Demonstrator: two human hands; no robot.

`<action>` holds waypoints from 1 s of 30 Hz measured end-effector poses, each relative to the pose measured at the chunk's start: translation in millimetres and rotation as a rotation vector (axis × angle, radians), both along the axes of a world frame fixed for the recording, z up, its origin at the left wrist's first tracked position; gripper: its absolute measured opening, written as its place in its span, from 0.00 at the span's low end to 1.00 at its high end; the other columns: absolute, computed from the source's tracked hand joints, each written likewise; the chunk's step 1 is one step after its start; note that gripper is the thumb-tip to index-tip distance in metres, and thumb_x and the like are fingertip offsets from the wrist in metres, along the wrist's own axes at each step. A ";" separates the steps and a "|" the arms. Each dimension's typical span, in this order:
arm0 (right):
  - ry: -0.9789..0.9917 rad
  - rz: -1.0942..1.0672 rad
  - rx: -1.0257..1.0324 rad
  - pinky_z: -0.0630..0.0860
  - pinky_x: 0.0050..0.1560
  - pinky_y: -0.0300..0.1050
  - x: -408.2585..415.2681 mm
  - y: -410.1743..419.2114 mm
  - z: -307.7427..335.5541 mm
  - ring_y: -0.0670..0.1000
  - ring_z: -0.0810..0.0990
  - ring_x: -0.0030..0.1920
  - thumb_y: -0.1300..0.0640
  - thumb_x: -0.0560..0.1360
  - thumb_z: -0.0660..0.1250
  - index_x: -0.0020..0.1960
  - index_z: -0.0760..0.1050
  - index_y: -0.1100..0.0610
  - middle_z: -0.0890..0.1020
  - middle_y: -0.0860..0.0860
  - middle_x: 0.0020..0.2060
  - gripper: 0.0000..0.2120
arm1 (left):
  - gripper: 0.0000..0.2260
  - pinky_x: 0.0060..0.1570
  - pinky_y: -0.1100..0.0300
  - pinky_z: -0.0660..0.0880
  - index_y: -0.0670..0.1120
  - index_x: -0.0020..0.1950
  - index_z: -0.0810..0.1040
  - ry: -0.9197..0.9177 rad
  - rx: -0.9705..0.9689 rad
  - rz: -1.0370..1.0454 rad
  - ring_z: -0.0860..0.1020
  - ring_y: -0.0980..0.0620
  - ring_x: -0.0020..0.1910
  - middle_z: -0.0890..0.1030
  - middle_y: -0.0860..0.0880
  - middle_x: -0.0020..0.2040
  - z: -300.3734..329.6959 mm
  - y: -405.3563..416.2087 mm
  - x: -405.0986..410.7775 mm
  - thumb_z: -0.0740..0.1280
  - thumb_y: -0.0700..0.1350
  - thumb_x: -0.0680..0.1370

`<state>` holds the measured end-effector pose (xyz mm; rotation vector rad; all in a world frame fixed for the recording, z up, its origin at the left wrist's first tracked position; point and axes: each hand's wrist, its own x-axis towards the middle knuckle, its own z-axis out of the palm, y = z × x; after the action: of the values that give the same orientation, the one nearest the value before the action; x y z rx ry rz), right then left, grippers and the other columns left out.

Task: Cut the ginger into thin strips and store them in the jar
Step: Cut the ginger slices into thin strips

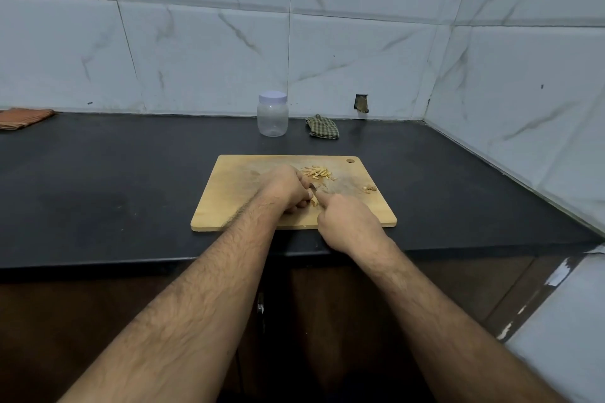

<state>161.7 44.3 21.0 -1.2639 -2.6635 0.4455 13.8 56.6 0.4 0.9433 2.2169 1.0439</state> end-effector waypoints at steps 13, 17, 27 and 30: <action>-0.152 0.003 0.030 0.72 0.44 0.48 19.4 -20.2 -1.1 0.56 0.77 0.58 0.66 0.76 0.57 0.80 0.52 0.42 0.78 0.53 0.60 0.38 | 0.06 0.36 0.60 0.78 0.49 0.41 0.79 -0.021 -0.001 0.019 0.75 0.53 0.28 0.80 0.50 0.30 6.7 -3.7 2.5 0.73 0.40 0.75; -0.139 0.001 0.026 0.72 0.43 0.49 31.9 -27.0 -4.9 0.55 0.76 0.54 0.65 0.78 0.56 0.80 0.52 0.43 0.78 0.54 0.57 0.35 | 0.04 0.36 0.60 0.78 0.49 0.44 0.81 -0.019 0.012 0.028 0.75 0.54 0.28 0.81 0.50 0.31 7.3 -5.9 4.0 0.73 0.41 0.75; -0.128 -0.024 0.024 0.76 0.49 0.50 21.0 -17.3 1.8 0.55 0.77 0.59 0.65 0.77 0.58 0.79 0.55 0.43 0.78 0.53 0.61 0.35 | 0.05 0.30 0.63 0.75 0.49 0.42 0.81 0.006 0.019 0.020 0.75 0.55 0.27 0.81 0.50 0.32 7.0 -8.1 4.6 0.73 0.40 0.75; -0.102 -0.036 0.027 0.77 0.53 0.51 17.6 -11.8 1.2 0.55 0.77 0.60 0.63 0.78 0.58 0.79 0.57 0.43 0.77 0.52 0.63 0.33 | 0.04 0.31 0.62 0.76 0.49 0.43 0.81 -0.005 0.027 0.021 0.75 0.55 0.27 0.81 0.50 0.32 5.0 -8.0 3.3 0.73 0.40 0.75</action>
<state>179.3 32.6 22.2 -1.3594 -2.7147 0.3483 17.1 48.6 5.4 0.9291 2.2183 1.0868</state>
